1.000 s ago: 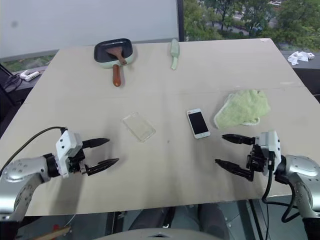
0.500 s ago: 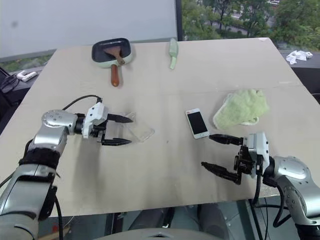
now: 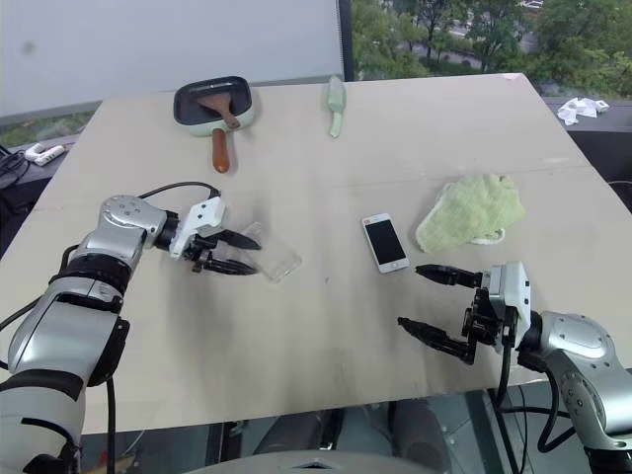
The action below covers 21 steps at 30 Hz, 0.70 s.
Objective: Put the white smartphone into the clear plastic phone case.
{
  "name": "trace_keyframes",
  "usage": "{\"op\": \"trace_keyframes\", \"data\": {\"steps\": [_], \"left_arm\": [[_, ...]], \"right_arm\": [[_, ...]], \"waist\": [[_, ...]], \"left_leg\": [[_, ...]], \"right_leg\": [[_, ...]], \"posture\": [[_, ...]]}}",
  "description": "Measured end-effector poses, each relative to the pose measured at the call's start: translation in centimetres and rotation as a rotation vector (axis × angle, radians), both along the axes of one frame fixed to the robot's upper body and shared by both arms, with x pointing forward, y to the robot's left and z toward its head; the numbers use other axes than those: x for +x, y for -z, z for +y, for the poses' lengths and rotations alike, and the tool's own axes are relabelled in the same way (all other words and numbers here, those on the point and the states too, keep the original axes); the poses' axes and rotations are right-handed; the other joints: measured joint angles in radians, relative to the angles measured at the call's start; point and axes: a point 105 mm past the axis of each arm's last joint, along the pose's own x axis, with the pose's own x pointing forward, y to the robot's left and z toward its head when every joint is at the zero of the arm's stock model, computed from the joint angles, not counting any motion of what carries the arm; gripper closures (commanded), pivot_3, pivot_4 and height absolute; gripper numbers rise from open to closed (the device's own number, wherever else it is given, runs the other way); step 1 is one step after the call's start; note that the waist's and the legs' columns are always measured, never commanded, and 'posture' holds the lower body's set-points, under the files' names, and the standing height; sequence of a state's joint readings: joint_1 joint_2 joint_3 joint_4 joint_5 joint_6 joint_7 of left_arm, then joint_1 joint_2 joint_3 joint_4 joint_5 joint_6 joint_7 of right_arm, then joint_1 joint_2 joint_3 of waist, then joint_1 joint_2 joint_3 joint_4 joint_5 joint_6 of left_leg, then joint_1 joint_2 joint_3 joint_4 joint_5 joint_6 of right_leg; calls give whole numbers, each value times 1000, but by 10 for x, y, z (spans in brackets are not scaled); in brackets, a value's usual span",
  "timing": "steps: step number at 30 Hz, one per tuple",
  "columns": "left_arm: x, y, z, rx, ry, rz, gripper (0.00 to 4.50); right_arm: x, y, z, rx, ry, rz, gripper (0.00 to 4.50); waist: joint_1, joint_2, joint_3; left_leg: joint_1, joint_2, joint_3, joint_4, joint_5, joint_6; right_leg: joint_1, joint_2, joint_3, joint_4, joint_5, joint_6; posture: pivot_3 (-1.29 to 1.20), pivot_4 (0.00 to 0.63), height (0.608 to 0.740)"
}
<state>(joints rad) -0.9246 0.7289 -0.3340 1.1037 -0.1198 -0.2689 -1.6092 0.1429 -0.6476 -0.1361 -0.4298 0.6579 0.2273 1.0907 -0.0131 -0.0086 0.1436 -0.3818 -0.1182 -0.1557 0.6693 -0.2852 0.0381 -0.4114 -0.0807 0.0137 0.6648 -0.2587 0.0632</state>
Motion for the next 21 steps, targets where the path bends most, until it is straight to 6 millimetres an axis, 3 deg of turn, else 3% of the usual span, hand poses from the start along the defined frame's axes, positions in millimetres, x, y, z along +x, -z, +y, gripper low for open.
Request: {"op": "trace_keyframes", "data": {"steps": [2,10,21], "left_arm": [[-1,2,-2,-4,9,8,4469],[-10,5,-5,-62,15,34,4469],[-40,12,-41,-168,34,100,4469]], "right_arm": [[0,0,0,-1,-1,1,0],[0,-1,0,-6,-14,-11,0],[15,-1,-8,-61,28,-86,0]], "waist": [[0,0,0],[-1,0,0],[-1,0,0]], "left_leg": [[0,0,0,0,0,0],[0,0,0,1,0,0],[-1,0,0,1,0,0]], "right_leg": [[0,0,0,0,0,0],[0,0,2,1,0,0],[-1,0,4,1,0,0]], "posture": [[0,150,740],[0,150,740],[0,150,740]]}}
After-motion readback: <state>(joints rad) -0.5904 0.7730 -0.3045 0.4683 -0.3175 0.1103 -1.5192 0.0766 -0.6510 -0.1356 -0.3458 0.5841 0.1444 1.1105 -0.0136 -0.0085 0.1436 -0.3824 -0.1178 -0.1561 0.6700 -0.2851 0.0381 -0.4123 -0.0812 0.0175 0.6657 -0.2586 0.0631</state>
